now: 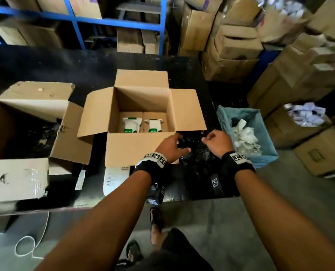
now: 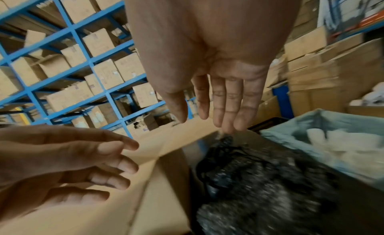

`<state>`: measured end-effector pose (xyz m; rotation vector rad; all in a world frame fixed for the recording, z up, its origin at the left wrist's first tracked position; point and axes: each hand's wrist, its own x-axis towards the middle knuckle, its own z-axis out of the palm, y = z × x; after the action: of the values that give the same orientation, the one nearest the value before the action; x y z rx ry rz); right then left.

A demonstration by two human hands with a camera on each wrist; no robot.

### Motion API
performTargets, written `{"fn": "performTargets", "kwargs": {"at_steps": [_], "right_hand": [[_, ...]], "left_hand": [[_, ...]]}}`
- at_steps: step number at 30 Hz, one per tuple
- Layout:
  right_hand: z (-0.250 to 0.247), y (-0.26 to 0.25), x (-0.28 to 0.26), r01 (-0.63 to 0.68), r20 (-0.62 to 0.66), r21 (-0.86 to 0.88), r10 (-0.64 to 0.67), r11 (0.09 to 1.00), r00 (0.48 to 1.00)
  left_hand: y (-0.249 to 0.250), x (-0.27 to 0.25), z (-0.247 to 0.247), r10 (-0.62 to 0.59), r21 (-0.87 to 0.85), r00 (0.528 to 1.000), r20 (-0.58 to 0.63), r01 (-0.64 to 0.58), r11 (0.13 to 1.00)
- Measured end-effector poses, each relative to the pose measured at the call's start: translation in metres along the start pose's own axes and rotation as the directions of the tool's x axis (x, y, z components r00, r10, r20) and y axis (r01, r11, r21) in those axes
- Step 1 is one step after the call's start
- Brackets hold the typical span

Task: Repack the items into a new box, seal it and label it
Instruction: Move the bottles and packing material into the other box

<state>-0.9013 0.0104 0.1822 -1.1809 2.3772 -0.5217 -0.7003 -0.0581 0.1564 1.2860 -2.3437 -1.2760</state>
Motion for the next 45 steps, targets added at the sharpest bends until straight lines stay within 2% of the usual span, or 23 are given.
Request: {"fn": "performTargets", "kwargs": {"at_steps": [3,6,12,15,18,22,26,32,36,41,45], "right_hand": [[-0.002,0.050,-0.012,-0.042,0.031,-0.002,0.042,0.999,0.999],[-0.001,0.083,-0.011,-0.027,0.096,0.006,0.026,1.000,0.995],[0.009,0.122,0.036,0.088,0.180,0.038,-0.093,0.995,0.979],[0.017,0.131,0.069,0.168,0.204,0.068,-0.178,0.984,0.963],[0.029,0.139,0.102,0.245,0.228,0.062,-0.252,0.968,0.940],[0.038,0.139,0.140,0.212,0.331,0.076,-0.225,0.974,0.916],[0.051,0.125,0.177,0.287,0.418,-0.006,-0.259,0.958,0.871],[0.089,0.117,0.224,0.421,0.479,-0.056,-0.346,0.905,0.807],[0.110,0.133,0.218,0.445,0.581,-0.071,-0.326,0.893,0.746],[0.116,0.151,0.178,0.484,0.517,-0.083,-0.377,0.871,0.768],[0.118,0.156,0.147,0.404,0.470,0.055,-0.380,0.913,0.796]], "left_hand": [[0.008,-0.010,0.034,0.015,0.015,0.998,0.066,-0.016,1.000],[0.010,-0.011,0.062,0.005,0.041,0.995,0.097,-0.009,0.999],[0.009,0.025,0.105,-0.103,0.019,0.994,0.022,0.102,0.995],[0.005,0.044,0.128,-0.164,0.041,0.985,-0.061,0.167,0.985],[0.007,0.054,0.148,-0.243,0.047,0.967,-0.077,0.247,0.968],[0.006,0.064,0.169,-0.364,0.072,0.924,-0.113,0.373,0.925],[-0.007,0.083,0.188,-0.387,0.115,0.910,-0.149,0.405,0.907],[-0.029,0.109,0.215,-0.406,0.143,0.898,-0.172,0.430,0.892],[-0.035,0.110,0.226,-0.417,0.098,0.891,-0.179,0.438,0.894],[-0.043,0.106,0.222,-0.419,-0.036,0.886,-0.201,0.421,0.907],[-0.049,0.096,0.218,-0.409,-0.121,0.897,-0.168,0.393,0.912]]}}
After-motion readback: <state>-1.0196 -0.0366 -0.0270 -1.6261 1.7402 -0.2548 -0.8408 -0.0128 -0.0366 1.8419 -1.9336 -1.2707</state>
